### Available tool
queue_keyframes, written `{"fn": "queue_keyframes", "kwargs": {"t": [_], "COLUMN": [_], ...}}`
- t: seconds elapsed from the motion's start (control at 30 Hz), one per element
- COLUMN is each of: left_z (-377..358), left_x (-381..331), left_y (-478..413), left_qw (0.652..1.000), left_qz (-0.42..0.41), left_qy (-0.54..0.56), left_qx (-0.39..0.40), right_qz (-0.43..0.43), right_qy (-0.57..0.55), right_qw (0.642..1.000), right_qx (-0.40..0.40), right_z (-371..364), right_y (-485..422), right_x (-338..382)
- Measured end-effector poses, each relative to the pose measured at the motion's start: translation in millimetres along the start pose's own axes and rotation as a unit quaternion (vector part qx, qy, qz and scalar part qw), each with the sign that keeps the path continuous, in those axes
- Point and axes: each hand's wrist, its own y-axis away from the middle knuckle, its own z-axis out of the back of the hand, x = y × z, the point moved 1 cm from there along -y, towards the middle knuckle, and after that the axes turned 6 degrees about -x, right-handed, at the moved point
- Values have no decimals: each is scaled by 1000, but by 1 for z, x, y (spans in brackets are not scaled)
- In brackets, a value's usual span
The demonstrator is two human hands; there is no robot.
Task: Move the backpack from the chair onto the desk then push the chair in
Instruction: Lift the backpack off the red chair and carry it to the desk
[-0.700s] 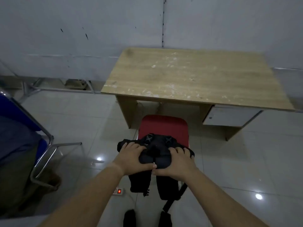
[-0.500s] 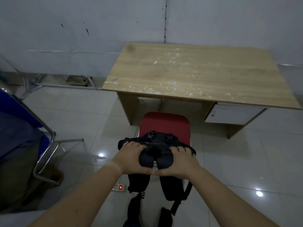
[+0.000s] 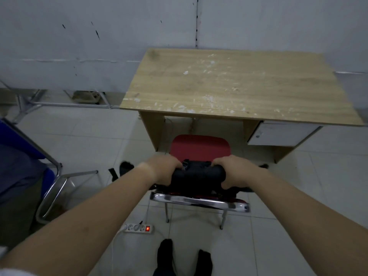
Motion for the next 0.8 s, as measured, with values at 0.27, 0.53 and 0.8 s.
{"fn": "queue_keyframes", "kwargs": {"t": [0.27, 0.53, 0.8], "left_z": [-49, -39, 16], "left_x": [-25, -7, 56], "left_y": [-15, -8, -85], "left_qw": [934, 960, 952], "left_qz": [212, 158, 201], "left_qy": [103, 198, 223], "left_qx": [-269, -118, -59], "right_qz": [-127, -267, -314], "right_qy": [-134, -163, -312], "right_qw": [926, 939, 886], "right_qx": [-328, -144, -139], "right_z": [-42, -50, -8], "right_y": [5, 15, -50], "right_x": [14, 4, -41]}}
